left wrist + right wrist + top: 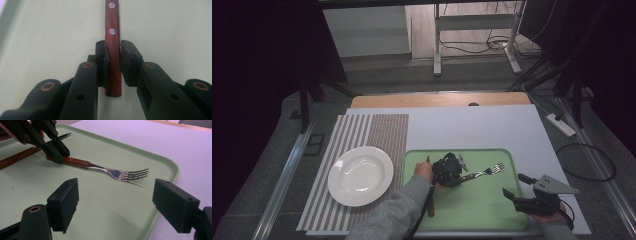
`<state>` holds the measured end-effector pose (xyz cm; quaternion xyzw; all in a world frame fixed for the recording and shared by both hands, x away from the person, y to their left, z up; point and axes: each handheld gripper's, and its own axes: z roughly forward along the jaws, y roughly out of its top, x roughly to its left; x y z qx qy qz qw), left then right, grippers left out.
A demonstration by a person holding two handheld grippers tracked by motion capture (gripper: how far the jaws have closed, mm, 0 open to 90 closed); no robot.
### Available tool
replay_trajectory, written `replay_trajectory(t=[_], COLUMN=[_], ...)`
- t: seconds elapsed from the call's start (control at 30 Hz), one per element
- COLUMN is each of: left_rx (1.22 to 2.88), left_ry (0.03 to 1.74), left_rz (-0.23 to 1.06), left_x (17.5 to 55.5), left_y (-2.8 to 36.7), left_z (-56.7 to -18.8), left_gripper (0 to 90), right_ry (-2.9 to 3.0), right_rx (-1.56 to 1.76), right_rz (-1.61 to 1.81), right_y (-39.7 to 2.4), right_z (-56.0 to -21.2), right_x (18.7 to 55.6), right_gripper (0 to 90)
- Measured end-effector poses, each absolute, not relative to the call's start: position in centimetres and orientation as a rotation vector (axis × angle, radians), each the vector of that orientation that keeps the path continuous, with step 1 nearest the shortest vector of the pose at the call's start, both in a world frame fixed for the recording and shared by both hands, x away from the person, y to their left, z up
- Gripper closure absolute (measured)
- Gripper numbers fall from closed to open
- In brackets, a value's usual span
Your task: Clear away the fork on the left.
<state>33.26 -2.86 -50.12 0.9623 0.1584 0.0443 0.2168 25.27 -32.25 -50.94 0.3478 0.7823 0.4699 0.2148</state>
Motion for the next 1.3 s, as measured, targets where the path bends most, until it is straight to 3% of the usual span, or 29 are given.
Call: replay_trajectory(t=[0.2, 0.33, 0.5, 0.73, 1.3], left_rx=[2.635, 2.609, 2.516, 2.402, 2.185], left_ry=[0.444, 0.453, 0.505, 0.557, 0.698], left_rz=[0.084, 0.127, 0.153, 0.177, 0.373], left_x=[33.0, 32.8, 32.5, 30.9, 24.2], left_y=[-2.8, -2.1, 0.9, 4.9, 13.6], left_z=[-50.2, -49.7, -48.2, -47.5, -48.5], left_gripper=[72.6, 53.1, 44.1, 37.9, 25.7], right_ry=[2.168, 2.165, 2.156, 2.163, 2.184], right_rx=[0.966, 0.966, 0.968, 0.971, 0.977], right_rz=[1.306, 1.305, 1.307, 1.309, 1.329], right_y=[-32.3, -32.3, -32.3, -32.2, -32.0], right_z=[-50.9, -50.9, -50.8, -50.8, -50.7], right_x=[25.3, 25.2, 25.2, 25.2, 25.2], right_gripper=[21.7, 21.7, 21.8, 22.1, 25.1])
